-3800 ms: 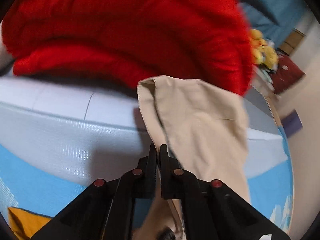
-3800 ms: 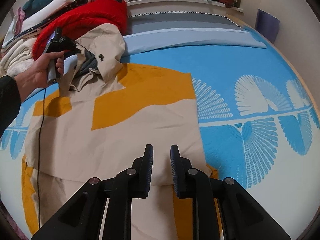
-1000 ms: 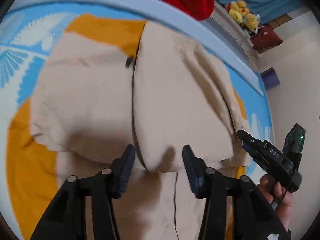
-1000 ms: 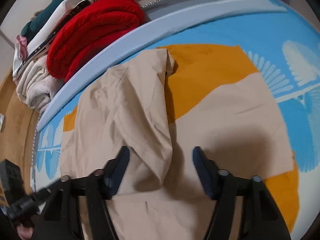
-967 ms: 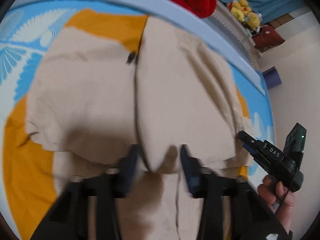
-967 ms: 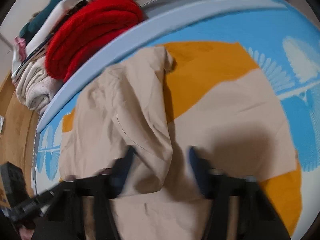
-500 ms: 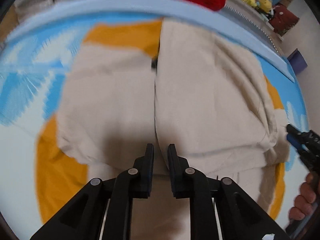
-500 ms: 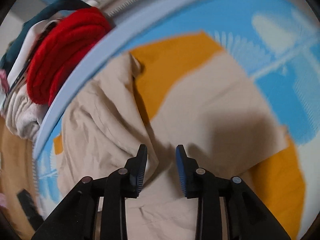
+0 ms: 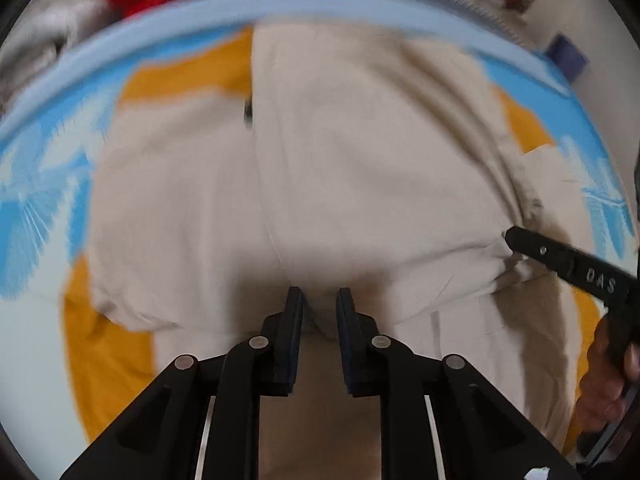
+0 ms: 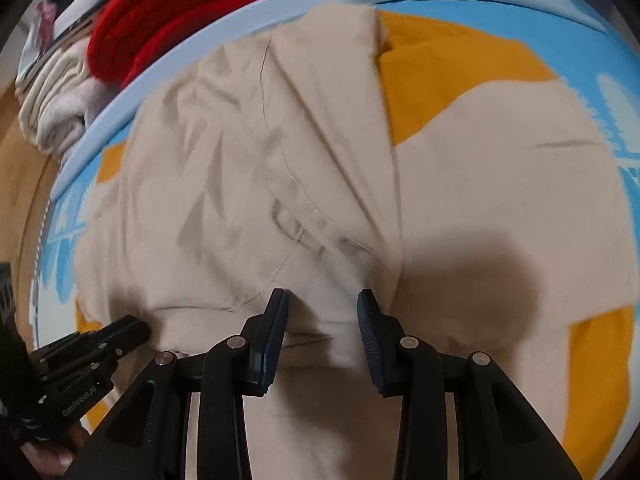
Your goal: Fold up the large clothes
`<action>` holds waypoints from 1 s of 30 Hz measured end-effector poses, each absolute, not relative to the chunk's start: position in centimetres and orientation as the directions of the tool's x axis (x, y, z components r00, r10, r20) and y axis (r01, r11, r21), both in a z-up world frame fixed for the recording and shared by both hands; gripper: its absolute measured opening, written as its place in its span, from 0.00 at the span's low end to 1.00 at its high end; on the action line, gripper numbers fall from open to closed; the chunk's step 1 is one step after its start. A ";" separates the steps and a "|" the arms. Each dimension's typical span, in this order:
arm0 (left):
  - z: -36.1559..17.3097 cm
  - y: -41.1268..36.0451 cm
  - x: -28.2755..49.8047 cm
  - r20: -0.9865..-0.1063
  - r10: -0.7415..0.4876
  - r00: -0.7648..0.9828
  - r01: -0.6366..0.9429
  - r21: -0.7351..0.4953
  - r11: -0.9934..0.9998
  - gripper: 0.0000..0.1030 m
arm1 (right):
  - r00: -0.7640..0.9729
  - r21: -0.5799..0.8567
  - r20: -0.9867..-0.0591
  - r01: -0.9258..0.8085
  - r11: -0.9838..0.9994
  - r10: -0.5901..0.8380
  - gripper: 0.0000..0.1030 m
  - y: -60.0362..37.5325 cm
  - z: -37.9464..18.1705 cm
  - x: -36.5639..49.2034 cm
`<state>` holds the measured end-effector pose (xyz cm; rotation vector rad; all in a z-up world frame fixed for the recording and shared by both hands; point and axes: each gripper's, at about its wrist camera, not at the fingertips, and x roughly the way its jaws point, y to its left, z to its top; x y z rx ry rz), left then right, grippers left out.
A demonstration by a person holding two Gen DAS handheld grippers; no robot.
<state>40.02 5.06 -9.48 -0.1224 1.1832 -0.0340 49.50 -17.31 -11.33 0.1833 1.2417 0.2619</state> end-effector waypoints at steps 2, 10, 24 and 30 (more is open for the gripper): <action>-6.8 5.3 39.0 -0.893 -0.097 0.439 -0.034 -0.124 0.992 0.15 | 0.384 0.266 -0.875 -0.124 0.956 0.294 0.36 -18.1 -8.0 49.2; 3.7 6.5 31.7 -0.696 -0.082 0.713 0.018 -0.099 0.995 0.15 | 0.730 0.210 -0.631 -0.164 0.964 0.262 0.36 -22.7 7.5 43.4; 5.4 14.6 6.7 -0.645 -0.074 0.761 -0.024 -0.141 0.990 0.07 | 0.838 0.192 -0.499 -0.144 0.971 0.223 0.12 -35.2 15.6 16.4; -1.9 17.4 6.0 -0.759 -0.126 0.639 -0.166 -0.296 0.941 0.04 | 0.680 0.175 -0.714 -0.057 0.983 0.167 0.14 -37.9 6.1 14.2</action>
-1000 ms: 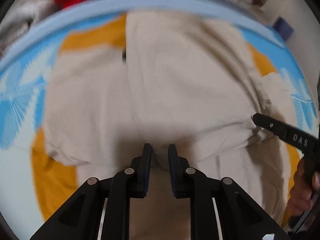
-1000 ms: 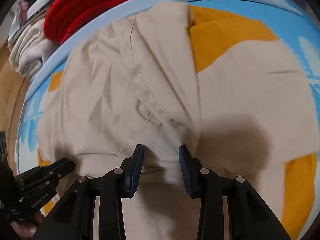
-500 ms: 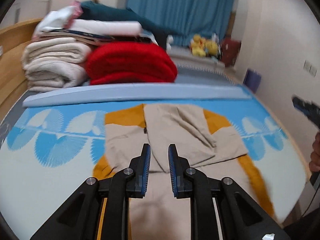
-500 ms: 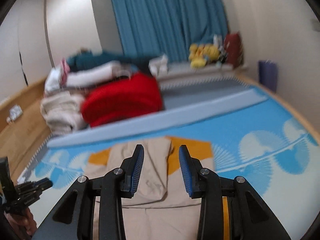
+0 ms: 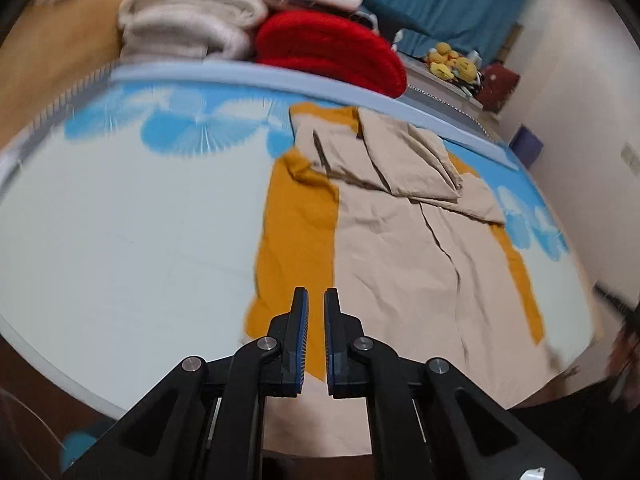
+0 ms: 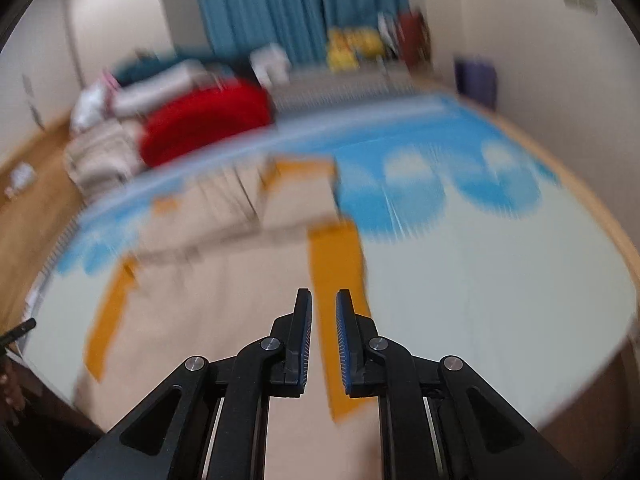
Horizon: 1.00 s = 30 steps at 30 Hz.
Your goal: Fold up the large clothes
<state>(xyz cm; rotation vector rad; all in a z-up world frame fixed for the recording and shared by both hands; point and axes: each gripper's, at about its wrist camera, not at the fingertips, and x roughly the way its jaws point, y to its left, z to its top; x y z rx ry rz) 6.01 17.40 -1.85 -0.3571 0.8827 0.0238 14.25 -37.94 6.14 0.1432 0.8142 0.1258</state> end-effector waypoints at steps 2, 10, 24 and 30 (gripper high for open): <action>-3.1 16.9 6.5 -0.803 -0.065 0.593 -0.193 -0.220 0.956 0.04 | 0.671 0.193 -0.724 -0.029 0.981 0.162 0.21 -39.2 4.1 13.9; -8.6 18.6 7.4 -0.899 -0.131 0.417 -0.287 -0.267 0.920 0.07 | 0.448 0.213 -0.884 0.134 0.968 0.132 0.38 -41.9 -3.3 15.0; -15.0 20.5 6.8 -0.973 -0.119 0.198 -0.471 -0.200 0.859 0.36 | 0.177 0.126 -0.980 0.182 0.975 0.093 0.43 -42.5 -10.5 15.1; -15.5 19.8 7.0 -0.979 -0.093 0.181 -0.439 -0.165 0.883 0.30 | 0.153 0.073 -0.987 0.110 0.991 0.055 0.33 -41.0 -10.8 14.8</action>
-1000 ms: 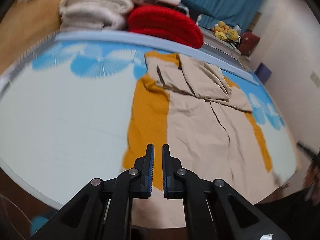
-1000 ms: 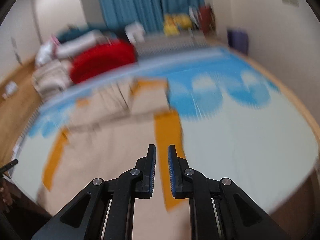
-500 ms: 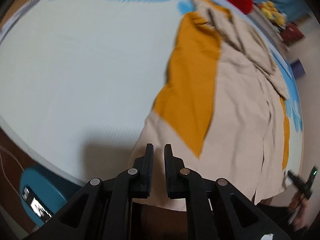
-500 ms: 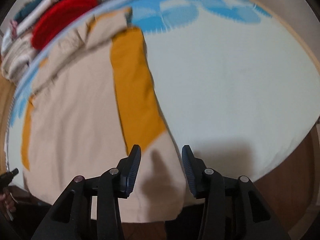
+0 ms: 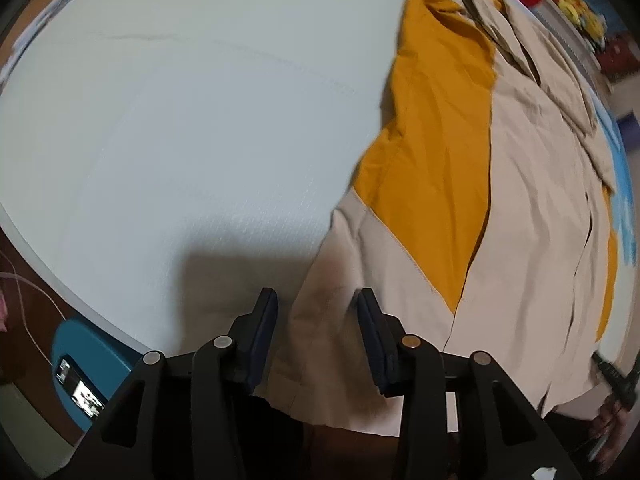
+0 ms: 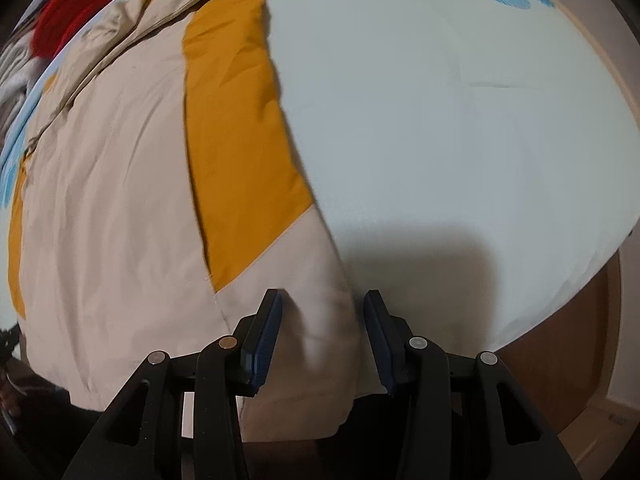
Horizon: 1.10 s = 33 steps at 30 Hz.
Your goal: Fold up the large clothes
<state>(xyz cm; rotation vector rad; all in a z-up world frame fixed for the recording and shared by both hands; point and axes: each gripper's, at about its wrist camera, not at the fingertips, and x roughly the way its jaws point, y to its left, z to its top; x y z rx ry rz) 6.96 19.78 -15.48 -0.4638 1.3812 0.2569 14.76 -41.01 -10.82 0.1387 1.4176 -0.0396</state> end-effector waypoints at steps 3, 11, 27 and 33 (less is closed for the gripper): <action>-14.6 18.6 6.9 -0.973 -0.107 0.205 -0.386 -0.181 0.905 0.03 | 0.169 0.093 -0.983 0.082 0.992 0.078 0.05 -40.4 -10.1 14.5; -6.3 16.4 4.6 -0.914 -0.181 0.362 -0.229 -0.275 0.934 0.01 | 0.361 0.198 -0.916 0.027 0.980 0.175 0.03 -41.1 -1.5 12.3; 3.3 17.8 -5.5 -0.866 -0.380 0.325 -0.048 -0.416 0.908 0.01 | 0.439 0.265 -0.864 -0.025 0.964 0.248 0.02 -44.2 10.1 1.2; 4.6 18.9 -7.5 -0.846 -0.408 0.345 -0.050 -0.450 0.892 0.01 | 0.435 0.285 -0.864 0.010 0.958 0.253 0.02 -45.7 11.2 -4.2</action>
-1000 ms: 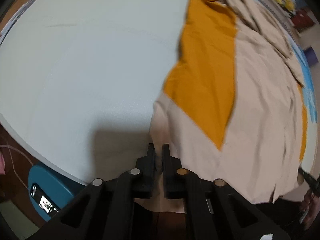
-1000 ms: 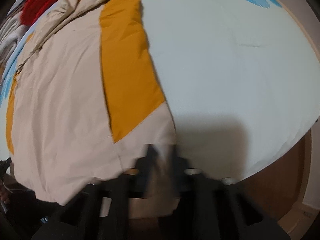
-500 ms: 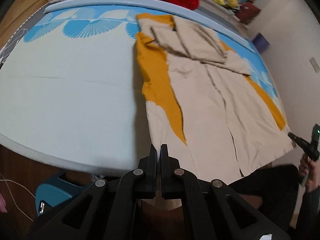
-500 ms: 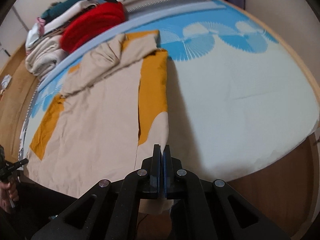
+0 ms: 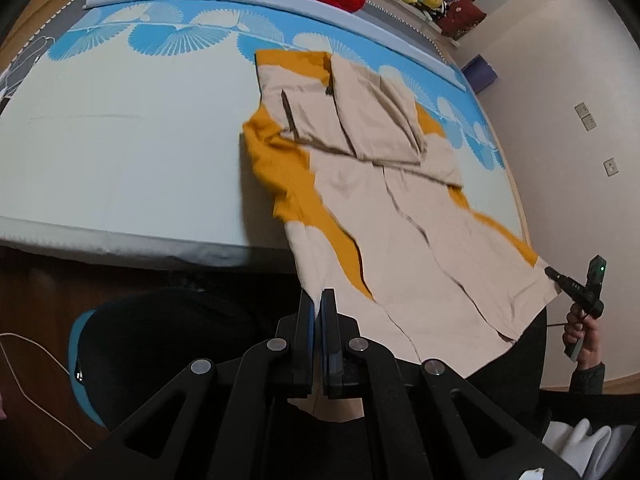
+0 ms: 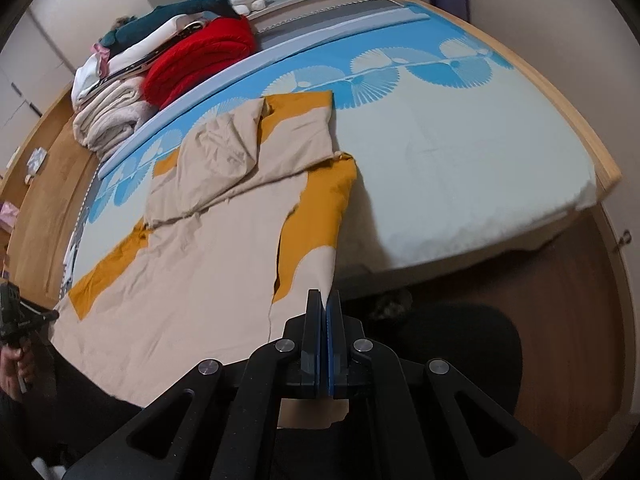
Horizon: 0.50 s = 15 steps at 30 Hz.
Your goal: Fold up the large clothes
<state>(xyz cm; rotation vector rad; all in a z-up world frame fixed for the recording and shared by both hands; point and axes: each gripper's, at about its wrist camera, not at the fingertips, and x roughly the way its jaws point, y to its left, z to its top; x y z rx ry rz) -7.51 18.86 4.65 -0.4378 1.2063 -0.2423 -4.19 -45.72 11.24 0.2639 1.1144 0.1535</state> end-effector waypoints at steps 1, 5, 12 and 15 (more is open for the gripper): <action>4.6 18.8 -6.9 -0.842 -0.408 0.354 -0.048 -0.452 0.891 0.01 | 0.442 0.295 -0.859 0.016 0.955 0.258 0.02 -45.9 11.2 -4.1; 3.9 18.5 -3.0 -0.840 -0.378 0.390 -0.035 -0.424 0.905 0.01 | 0.486 0.284 -0.839 0.006 0.959 0.246 0.02 -45.4 11.1 -1.9; 1.1 20.4 6.9 -0.797 -0.368 0.480 -0.086 -0.460 0.884 0.01 | 0.557 0.251 -0.798 -0.039 0.967 0.229 0.02 -43.6 10.5 9.3; -0.9 21.4 12.1 -0.792 -0.343 0.506 -0.118 -0.458 0.881 0.01 | 0.560 0.254 -0.796 -0.035 0.967 0.229 0.02 -42.8 9.0 16.1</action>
